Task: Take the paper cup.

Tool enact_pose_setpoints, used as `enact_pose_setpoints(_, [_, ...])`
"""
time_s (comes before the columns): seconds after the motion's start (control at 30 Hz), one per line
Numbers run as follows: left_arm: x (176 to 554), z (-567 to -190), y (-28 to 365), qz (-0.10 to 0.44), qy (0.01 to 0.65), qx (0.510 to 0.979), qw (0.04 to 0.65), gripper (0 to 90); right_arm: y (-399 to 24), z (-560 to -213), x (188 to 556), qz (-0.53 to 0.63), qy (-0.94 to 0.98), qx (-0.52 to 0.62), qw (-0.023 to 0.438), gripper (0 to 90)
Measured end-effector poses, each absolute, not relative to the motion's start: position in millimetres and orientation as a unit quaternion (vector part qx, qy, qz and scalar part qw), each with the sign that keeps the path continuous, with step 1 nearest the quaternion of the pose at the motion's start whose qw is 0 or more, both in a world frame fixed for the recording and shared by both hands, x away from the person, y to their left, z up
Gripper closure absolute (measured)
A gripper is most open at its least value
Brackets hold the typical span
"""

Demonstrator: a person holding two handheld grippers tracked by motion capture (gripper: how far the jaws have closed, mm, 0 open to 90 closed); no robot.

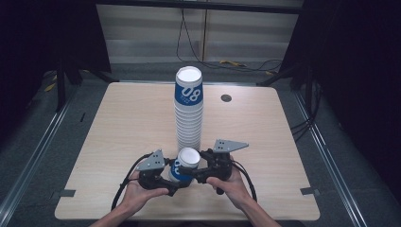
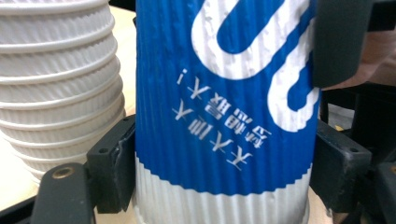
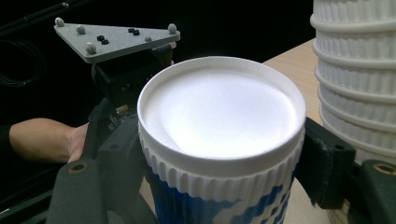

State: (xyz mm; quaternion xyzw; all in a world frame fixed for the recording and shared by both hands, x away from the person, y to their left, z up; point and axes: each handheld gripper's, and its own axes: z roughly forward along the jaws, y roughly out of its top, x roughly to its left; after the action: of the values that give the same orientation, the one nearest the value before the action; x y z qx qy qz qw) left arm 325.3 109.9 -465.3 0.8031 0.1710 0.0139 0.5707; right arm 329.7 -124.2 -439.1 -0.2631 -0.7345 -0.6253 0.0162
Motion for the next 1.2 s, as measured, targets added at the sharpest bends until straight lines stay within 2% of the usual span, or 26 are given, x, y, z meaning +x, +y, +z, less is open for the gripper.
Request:
enact_pose_setpoints(0.27, [324.1, -464.3, 112.6, 0.01, 0.163, 0.811, 0.562, 22.0, -123.9, -438.0, 327.9, -0.613, -0.744, -0.264, 0.024, 24.7])
enact_pose_setpoints(0.67, [325.7, -466.7, 116.6, 0.014, 0.164, 0.816, 0.555, 22.3, -124.4, -436.3, 329.1, -0.586, -0.76, -0.278, 0.033, 14.4])
enact_pose_setpoints(1.2, [330.2, -466.2, 120.2, 0.01, 0.169, 0.837, 0.521, 22.6, -140.0, -429.2, 331.6, -0.556, -0.782, -0.281, 0.021, 14.0])
